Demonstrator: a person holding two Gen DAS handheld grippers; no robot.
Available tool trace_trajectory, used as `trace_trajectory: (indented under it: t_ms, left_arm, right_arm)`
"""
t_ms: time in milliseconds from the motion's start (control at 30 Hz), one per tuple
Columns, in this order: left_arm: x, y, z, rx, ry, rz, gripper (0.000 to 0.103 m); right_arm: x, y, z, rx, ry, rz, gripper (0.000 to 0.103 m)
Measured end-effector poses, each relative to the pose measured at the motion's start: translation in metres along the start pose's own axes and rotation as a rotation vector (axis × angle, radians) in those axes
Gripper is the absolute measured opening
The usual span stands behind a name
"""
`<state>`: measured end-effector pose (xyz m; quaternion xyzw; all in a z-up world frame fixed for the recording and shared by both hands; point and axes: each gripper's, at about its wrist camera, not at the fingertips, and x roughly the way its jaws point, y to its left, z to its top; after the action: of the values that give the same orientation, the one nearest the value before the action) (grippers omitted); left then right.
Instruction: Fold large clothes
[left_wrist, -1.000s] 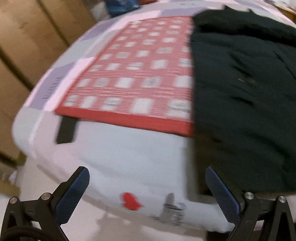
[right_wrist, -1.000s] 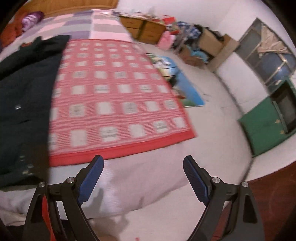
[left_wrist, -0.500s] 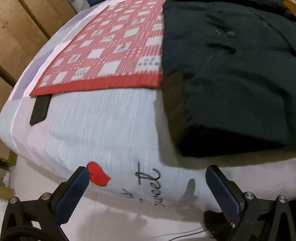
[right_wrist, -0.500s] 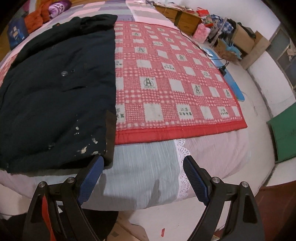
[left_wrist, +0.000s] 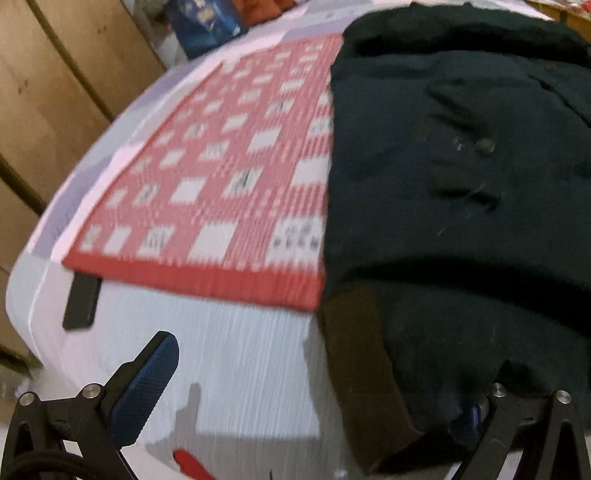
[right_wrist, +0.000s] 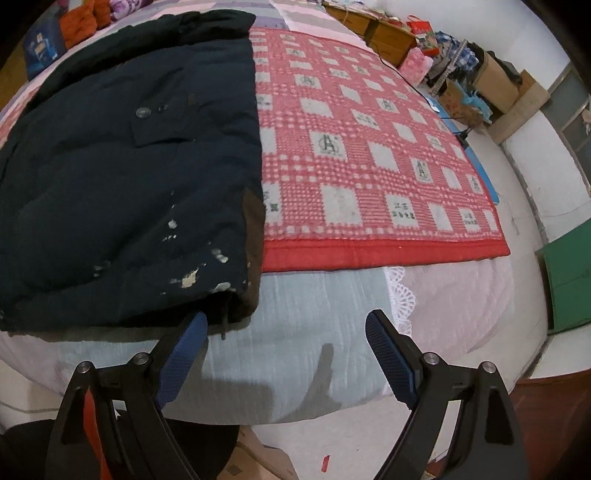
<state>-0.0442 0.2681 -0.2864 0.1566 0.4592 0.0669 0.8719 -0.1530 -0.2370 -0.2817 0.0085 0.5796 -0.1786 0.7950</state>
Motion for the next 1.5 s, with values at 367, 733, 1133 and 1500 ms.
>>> trace_trajectory:
  t_ms: [367, 733, 1133, 1500]
  left_arm:
    - [0.012, 0.000, -0.002, -0.042, 0.046, 0.022, 0.103]
    - [0.012, -0.004, 0.003, -0.049, 0.043, 0.031, 0.103]
    - [0.031, -0.013, -0.003, -0.044, 0.092, -0.034, 0.077]
    - [0.032, 0.006, -0.006, -0.066, 0.101, -0.120, 0.026]
  right_arm:
    - [0.015, 0.002, -0.015, -0.054, -0.022, -0.037, 0.090]
    - [0.006, 0.010, 0.012, -0.063, -0.164, 0.007, 0.089]
    - [0.032, -0.010, 0.032, 0.110, -0.102, 0.053, 0.058]
    - [0.047, -0.012, 0.042, 0.154, -0.052, 0.152, 0.016]
